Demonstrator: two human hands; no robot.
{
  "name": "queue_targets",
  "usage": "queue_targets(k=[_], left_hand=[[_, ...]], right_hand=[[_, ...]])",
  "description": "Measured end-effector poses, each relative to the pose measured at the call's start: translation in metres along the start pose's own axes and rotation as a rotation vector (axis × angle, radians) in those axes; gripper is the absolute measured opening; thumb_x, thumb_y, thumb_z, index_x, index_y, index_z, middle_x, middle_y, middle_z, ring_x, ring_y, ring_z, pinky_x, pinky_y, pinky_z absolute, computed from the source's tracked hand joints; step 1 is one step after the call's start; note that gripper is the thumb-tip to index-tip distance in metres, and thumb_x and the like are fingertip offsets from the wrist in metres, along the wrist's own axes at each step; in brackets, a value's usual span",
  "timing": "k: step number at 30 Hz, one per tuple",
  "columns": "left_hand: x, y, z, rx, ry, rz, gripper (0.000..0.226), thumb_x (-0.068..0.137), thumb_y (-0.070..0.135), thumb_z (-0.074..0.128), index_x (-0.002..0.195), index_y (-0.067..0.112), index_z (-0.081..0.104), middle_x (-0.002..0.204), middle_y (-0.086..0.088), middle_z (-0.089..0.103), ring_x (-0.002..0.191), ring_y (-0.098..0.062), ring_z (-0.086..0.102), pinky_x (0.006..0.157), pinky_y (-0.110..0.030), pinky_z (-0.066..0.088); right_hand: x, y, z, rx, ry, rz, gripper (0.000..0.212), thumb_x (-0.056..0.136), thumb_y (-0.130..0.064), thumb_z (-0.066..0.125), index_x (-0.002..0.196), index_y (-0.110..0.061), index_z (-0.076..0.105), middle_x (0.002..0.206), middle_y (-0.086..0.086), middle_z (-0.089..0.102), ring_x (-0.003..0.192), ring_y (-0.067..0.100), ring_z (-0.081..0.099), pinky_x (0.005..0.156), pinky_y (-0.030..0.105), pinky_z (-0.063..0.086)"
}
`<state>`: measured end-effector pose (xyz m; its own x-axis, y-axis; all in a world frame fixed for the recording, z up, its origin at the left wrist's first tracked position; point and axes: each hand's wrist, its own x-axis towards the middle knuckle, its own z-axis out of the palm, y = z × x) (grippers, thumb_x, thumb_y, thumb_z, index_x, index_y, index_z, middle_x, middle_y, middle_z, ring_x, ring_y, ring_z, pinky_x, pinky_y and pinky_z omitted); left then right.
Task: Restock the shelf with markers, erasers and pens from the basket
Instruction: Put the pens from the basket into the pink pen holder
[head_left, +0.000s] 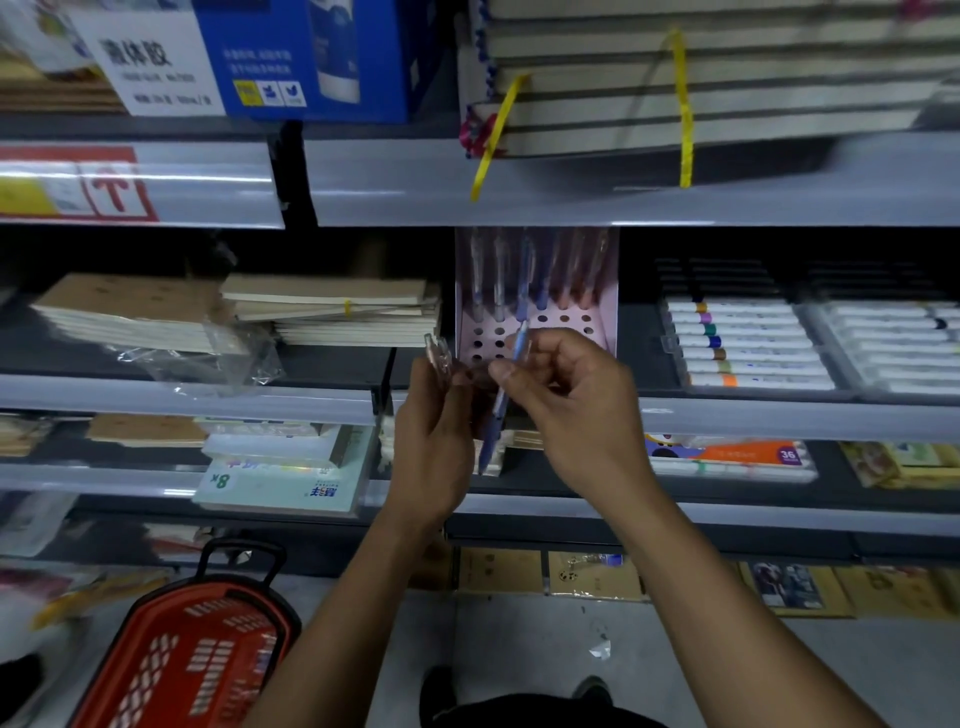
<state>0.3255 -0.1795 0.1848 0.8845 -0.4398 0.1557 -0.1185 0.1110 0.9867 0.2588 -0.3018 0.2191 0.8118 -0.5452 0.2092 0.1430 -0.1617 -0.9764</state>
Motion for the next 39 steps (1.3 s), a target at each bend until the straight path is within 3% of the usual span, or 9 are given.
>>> queue_targets(k=[5,13,20,25,28,31,34,36,39], left_hand=[[0.001,-0.008,0.000,0.195,0.065,0.055,0.011,0.104,0.025,0.045,0.104,0.028,0.056,0.067,0.006,0.058,0.053,-0.012,0.045,0.050,-0.038,0.038],[0.003,-0.014,-0.003,0.464,0.043,0.044,0.035,0.100,0.015,0.053,0.120,0.044,0.057,0.071,0.003,0.066,0.048,-0.012,0.053,0.047,-0.041,0.048],[0.001,-0.016,-0.002,0.495,0.020,0.044,0.043,0.101,0.009,0.053,0.127,0.043,0.056,0.065,0.000,0.063,0.047,-0.010,0.054,0.046,-0.031,0.047],[0.003,-0.016,-0.004,0.522,0.028,0.042,0.042,0.099,0.009,0.053,0.125,0.041,0.058,0.063,0.002,0.062,0.047,-0.011,0.053,0.045,-0.030,0.045],[0.002,-0.017,-0.005,0.517,0.025,0.049,0.040,0.100,0.009,0.053,0.128,0.036,0.060,0.064,0.001,0.062,0.048,-0.010,0.053,0.046,-0.030,0.044],[0.002,-0.017,-0.005,0.511,0.019,0.051,0.041,0.099,0.010,0.052,0.130,0.037,0.059,0.065,0.001,0.062,0.048,-0.011,0.052,0.046,-0.033,0.046],[0.003,-0.017,-0.005,0.514,0.019,0.056,0.042,0.099,0.009,0.052,0.130,0.037,0.059,0.063,0.001,0.061,0.047,-0.012,0.051,0.045,-0.034,0.044],[0.003,-0.017,-0.006,0.515,0.016,0.062,0.043,0.098,0.009,0.052,0.131,0.036,0.059,0.062,0.002,0.061,0.045,-0.011,0.051,0.043,-0.030,0.042],[0.002,-0.017,-0.005,0.480,0.004,0.078,0.040,0.099,0.011,0.052,0.127,0.038,0.058,0.063,0.007,0.061,0.045,-0.008,0.049,0.044,-0.021,0.039]], right_hand=[[0.012,-0.006,-0.015,0.129,0.040,0.057,0.009,0.093,-0.020,0.075,0.102,-0.020,0.079,0.079,0.004,0.076,0.065,0.013,0.068,0.061,0.026,0.060],[0.035,-0.011,-0.037,0.105,0.297,-0.086,0.015,0.098,-0.003,0.067,0.103,-0.012,0.077,0.084,0.003,0.079,0.078,0.019,0.076,0.078,0.029,0.061],[0.046,0.001,-0.039,-0.080,0.404,-0.195,0.012,0.098,-0.011,0.067,0.103,-0.013,0.078,0.087,-0.001,0.078,0.081,0.015,0.077,0.079,0.031,0.062],[0.053,0.013,-0.038,-0.187,0.365,-0.180,0.012,0.097,-0.021,0.068,0.101,-0.017,0.078,0.089,-0.001,0.078,0.080,0.012,0.076,0.079,0.040,0.064],[0.059,0.006,-0.034,-0.306,0.323,-0.202,0.013,0.095,-0.026,0.068,0.095,-0.018,0.078,0.082,-0.004,0.077,0.075,0.010,0.075,0.075,0.042,0.063],[0.072,-0.005,-0.032,-0.522,0.295,-0.224,0.025,0.093,-0.025,0.068,0.075,-0.009,0.077,0.066,0.000,0.073,0.057,0.012,0.069,0.058,0.032,0.056],[0.085,-0.012,-0.029,-0.619,0.295,-0.180,0.044,0.089,-0.013,0.070,0.048,-0.016,0.055,0.044,-0.004,0.053,0.040,0.006,0.054,0.039,0.018,0.040],[0.088,-0.012,-0.027,-0.638,0.284,-0.173,0.055,0.089,-0.011,0.071,0.045,-0.024,0.043,0.041,-0.009,0.044,0.034,0.007,0.045,0.036,0.014,0.035],[0.087,-0.011,-0.026,-0.678,0.248,-0.160,0.048,0.092,-0.014,0.070,0.049,-0.023,0.051,0.047,-0.007,0.052,0.039,0.005,0.050,0.039,0.016,0.039]])
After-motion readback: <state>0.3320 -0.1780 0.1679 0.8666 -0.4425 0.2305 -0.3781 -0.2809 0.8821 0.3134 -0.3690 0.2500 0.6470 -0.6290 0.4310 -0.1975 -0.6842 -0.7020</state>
